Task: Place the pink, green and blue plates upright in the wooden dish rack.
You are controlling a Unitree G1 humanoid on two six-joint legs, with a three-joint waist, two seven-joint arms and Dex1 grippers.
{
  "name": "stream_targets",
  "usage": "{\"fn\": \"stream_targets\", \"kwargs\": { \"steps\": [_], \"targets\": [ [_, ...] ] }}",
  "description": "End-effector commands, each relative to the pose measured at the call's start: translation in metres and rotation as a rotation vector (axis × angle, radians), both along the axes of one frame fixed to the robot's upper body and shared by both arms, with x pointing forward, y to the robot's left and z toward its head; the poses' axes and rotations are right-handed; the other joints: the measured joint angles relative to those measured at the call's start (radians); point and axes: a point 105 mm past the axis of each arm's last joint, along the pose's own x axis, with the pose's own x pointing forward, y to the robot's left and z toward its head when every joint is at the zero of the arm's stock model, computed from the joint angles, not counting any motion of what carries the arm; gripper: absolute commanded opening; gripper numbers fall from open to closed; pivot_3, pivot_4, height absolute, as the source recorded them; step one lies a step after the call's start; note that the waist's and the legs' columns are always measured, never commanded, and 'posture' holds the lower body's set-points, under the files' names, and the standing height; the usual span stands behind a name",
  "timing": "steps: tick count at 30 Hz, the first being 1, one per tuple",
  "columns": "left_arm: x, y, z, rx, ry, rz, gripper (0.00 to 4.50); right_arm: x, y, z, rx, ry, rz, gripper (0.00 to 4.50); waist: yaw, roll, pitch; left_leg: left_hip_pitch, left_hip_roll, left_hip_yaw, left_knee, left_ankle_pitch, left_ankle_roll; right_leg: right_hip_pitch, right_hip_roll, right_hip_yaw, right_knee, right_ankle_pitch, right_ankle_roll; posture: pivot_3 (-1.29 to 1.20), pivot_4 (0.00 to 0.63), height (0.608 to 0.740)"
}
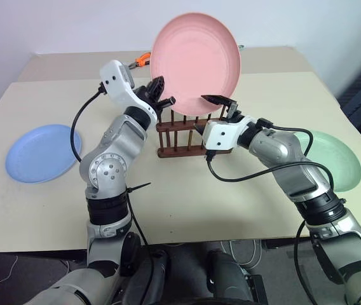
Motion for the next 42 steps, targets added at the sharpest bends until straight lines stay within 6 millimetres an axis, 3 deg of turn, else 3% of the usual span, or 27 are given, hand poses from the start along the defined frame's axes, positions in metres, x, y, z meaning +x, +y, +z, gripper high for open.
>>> {"fn": "stream_targets", "kwargs": {
  "steps": [1, 5, 9, 12, 14, 18, 21, 23, 29, 34, 42],
  "targets": [
    [-0.009, -0.005, 0.008, -0.011, -0.029, -0.027, 0.00, -0.001, 0.002, 0.020, -0.011, -0.145, 0.004, 2.02, -0.001, 0.000, 0.000, 0.000, 0.000, 0.000, 0.000, 0.000, 0.000, 0.000, 0.000, 0.000, 0.000, 0.000, 0.000, 0.00, 0.150, 0.739],
    [-0.011, -0.009, 0.003, -0.040, -0.001, -0.065, 0.00, -0.002, 0.002, 0.016, -0.025, -0.164, 0.001, 0.04, 0.000, 0.000, 0.000, 0.000, 0.001, 0.000, 0.000, 0.000, 0.000, 0.000, 0.001, 0.000, 0.000, 0.000, 0.000, 0.00, 0.150, 0.739],
    [-0.010, -0.006, 0.009, -0.127, -0.003, -0.083, 1.59, -0.003, 0.000, 0.016, -0.012, -0.168, -0.003, 0.00, 0.000, 0.000, 0.000, 0.000, 0.001, 0.000, 0.000, 0.000, 0.000, 0.000, 0.001, 0.001, 0.000, 0.000, 0.000, 0.00, 0.150, 0.739],
    [-0.007, 0.015, 0.026, -0.138, -0.085, 0.008, 3.07, -0.003, -0.010, 0.020, 0.034, -0.156, -0.033, 0.00, 0.000, 0.000, 0.000, 0.000, 0.001, 0.000, 0.000, 0.000, 0.000, 0.000, 0.001, 0.001, 0.000, 0.000, 0.000, 0.00, 0.150, 0.739],
    [-0.004, 0.038, 0.033, -0.076, -0.142, 0.112, 3.07, -0.005, -0.022, 0.025, 0.085, -0.144, -0.054, 0.00, -0.001, 0.000, 0.000, 0.000, 0.001, 0.000, 0.000, 0.000, 0.000, 0.000, 0.002, 0.001, 0.000, 0.000, -0.001, 0.00, 0.150, 0.739],
    [-0.005, 0.071, 0.032, 0.319, -0.284, 0.250, 3.07, -0.018, -0.042, 0.045, 0.312, -0.036, -0.001, 0.00, -0.007, 0.001, 0.000, 0.003, 0.001, 0.005, -0.003, 0.000, 0.000, -0.001, 0.005, 0.007, 0.000, 0.001, -0.002, 0.00, 0.150, 0.739],
    [-0.020, 0.057, 0.013, 0.572, -0.404, 0.079, 3.07, -0.035, -0.049, 0.067, 0.672, 0.227, 0.154, 0.00, -0.008, 0.001, 0.000, 0.004, 0.004, 0.008, -0.004, -0.001, 0.001, -0.002, 0.005, 0.011, 0.000, 0.001, -0.002, 0.00, 0.150, 0.739],
    [-0.036, 0.041, -0.005, 0.638, -0.441, -0.090, 3.07, -0.052, -0.046, 0.078, 0.859, 0.410, 0.298, 0.00, -0.005, 0.001, 0.001, 0.004, 0.004, 0.009, -0.004, -0.004, 0.006, -0.002, 0.006, 0.012, -0.001, 0.001, -0.003, 0.00, 0.150, 0.739],
    [-0.072, 0.011, -0.040, 0.674, -0.443, -0.426, 3.07, -0.077, -0.038, 0.080, 1.011, 0.699, 0.464, 0.00, -0.001, 0.002, 0.001, 0.003, 0.005, 0.009, -0.004, -0.005, 0.009, -0.003, 0.006, 0.014, -0.001, 0.000, -0.007, 0.00, 0.150, 0.739],
    [-0.089, -0.006, -0.061, 0.699, -0.409, -0.558, 3.07, -0.065, -0.040, 0.056, 1.031, 0.794, 0.363, 0.00, -0.001, 0.003, 0.001, 0.003, 0.006, 0.014, -0.005, -0.005, 0.009, -0.005, 0.006, 0.017, -0.001, 0.000, -0.007, 0.00, 0.150, 0.739],
    [-0.098, -0.017, -0.069, 0.689, -0.395, -0.618, 3.07, -0.044, -0.053, 0.038, 1.227, 0.895, 0.302, 0.00, -0.002, 0.003, 0.001, 0.003, 0.008, 0.021, -0.005, -0.006, 0.010, -0.009, 0.007, 0.020, 0.000, 0.003, -0.006, 0.00, 0.150, 0.739]
  ]
}}
